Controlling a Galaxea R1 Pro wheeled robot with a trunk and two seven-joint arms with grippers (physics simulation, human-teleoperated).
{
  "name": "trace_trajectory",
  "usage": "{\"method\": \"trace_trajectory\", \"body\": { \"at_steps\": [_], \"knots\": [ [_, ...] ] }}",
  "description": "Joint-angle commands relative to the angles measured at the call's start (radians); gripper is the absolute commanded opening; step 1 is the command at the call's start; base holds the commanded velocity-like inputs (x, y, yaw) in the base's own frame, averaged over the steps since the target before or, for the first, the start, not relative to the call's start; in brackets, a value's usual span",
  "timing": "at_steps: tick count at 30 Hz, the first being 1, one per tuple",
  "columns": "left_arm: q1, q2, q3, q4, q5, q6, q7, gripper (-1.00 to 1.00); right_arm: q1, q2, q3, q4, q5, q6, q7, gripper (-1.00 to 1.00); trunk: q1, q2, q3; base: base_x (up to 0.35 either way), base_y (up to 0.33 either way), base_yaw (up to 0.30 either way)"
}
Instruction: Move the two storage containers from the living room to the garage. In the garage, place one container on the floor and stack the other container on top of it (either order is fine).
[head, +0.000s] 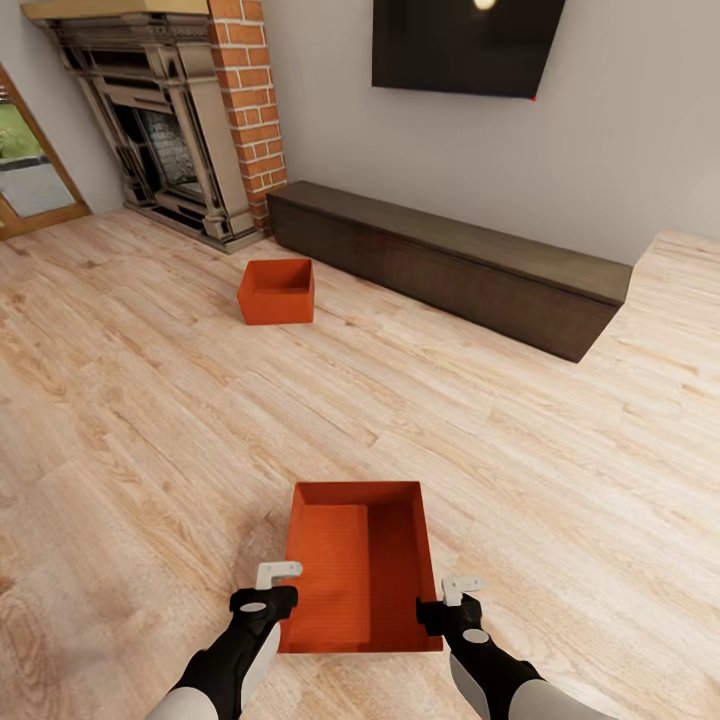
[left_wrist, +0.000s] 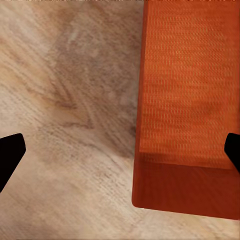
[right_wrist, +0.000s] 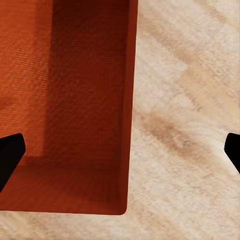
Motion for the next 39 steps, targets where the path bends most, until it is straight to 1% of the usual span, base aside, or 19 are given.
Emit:
{"method": "trace_trajectory", "body": {
  "at_steps": [1, 13, 17, 18, 20, 39],
  "knots": [
    [0.0, 0.0, -0.003, -0.004, -0.002, 0.006, 0.004, 1.0, -0.001, 0.0, 0.008, 0.001, -0.008, -0.004, -0.005, 1.0, 0.004, -0.008, -0.004, 0.0, 0.0, 0.0],
    [0.0, 0.004, -0.004, 0.004, -0.009, 0.011, -0.001, 1.0, -0.001, -0.001, 0.008, 0.001, -0.008, -0.005, -0.005, 1.0, 0.05, -0.092, -0.041, 0.0, 0.0, 0.0],
    [0.0, 0.002, -0.004, 0.009, -0.043, 0.011, -0.002, 1.0, -0.001, 0.001, 0.007, 0.001, -0.008, -0.005, -0.005, 1.0, 0.065, -0.12, -0.054, 0.0, 0.0, 0.0],
    [0.0, 0.0, -0.003, 0.01, -0.065, 0.011, -0.004, 1.0, -0.001, 0.001, 0.004, 0.001, -0.012, -0.004, -0.006, 1.0, 0.069, -0.127, -0.057, 0.0, 0.0, 0.0],
    [0.0, 0.0, -0.003, 0.011, -0.071, 0.012, -0.006, 1.0, -0.001, 0.001, 0.003, 0.001, -0.013, -0.003, -0.006, 1.0, 0.077, -0.141, -0.063, 0.0, 0.0, 0.0],
    [0.0, 0.002, -0.003, 0.007, -0.074, 0.008, -0.005, 1.0, -0.001, -0.004, 0.003, 0.001, -0.009, -0.003, -0.006, 1.0, 0.15, -0.274, -0.123, 0.0, 0.0, 0.0]
  ]
}}
